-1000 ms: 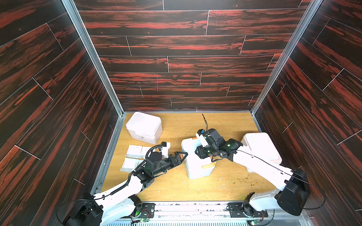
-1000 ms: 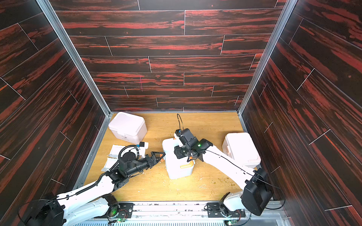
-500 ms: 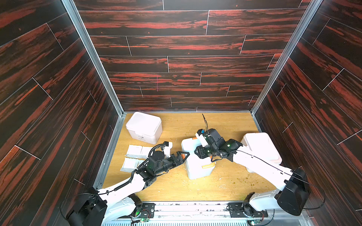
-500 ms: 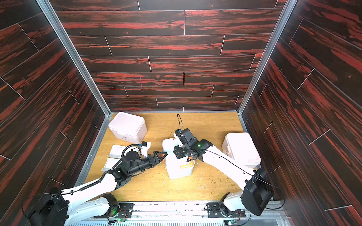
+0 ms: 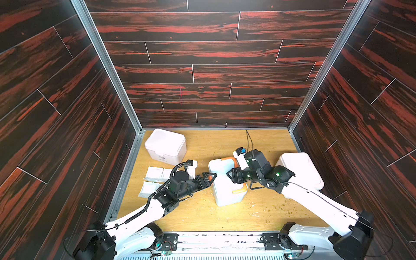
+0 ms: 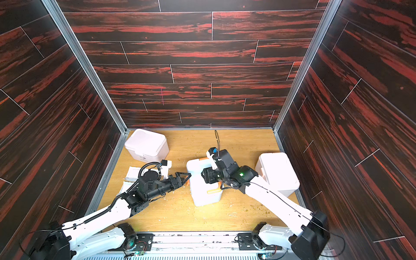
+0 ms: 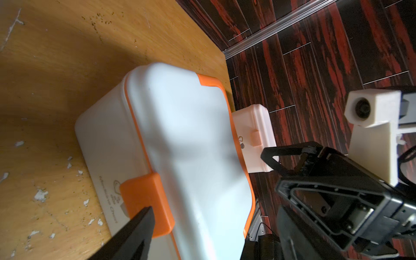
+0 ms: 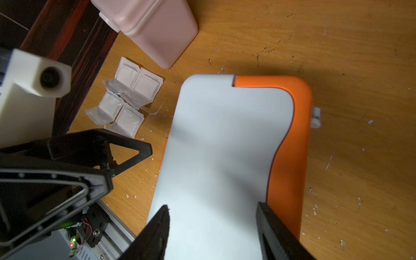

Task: Open first aid kits and take out gauze
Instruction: Fasten the fastener of the first aid kit, then move the first aid kit to the center of the board.

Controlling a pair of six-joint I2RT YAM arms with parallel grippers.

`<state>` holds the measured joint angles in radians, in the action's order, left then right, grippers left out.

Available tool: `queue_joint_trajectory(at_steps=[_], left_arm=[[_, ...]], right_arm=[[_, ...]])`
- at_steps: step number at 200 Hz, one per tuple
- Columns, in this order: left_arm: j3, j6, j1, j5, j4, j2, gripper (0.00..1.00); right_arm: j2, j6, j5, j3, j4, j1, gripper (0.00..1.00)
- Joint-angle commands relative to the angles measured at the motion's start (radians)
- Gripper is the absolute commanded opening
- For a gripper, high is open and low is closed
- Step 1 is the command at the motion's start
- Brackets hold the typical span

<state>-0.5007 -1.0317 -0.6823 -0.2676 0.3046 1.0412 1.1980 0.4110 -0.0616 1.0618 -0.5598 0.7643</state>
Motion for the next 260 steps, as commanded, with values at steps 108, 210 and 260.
queue_joint_trajectory(at_steps=[108, 210, 260], left_arm=[[-0.093, -0.004, -0.029, -0.096, 0.089, 0.202, 0.84], [-0.082, 0.065, -0.049, -0.066, -0.010, 0.150, 0.96], [-0.088, 0.119, -0.136, -0.099, -0.109, 0.117, 0.97]], right_arm=[[0.035, 0.035, 0.097, -0.138, 0.078, -0.054, 0.63], [-0.197, 0.086, -0.092, -0.178, 0.002, -0.068, 0.95], [-0.276, 0.112, -0.118, -0.236, 0.014, -0.069, 0.94]])
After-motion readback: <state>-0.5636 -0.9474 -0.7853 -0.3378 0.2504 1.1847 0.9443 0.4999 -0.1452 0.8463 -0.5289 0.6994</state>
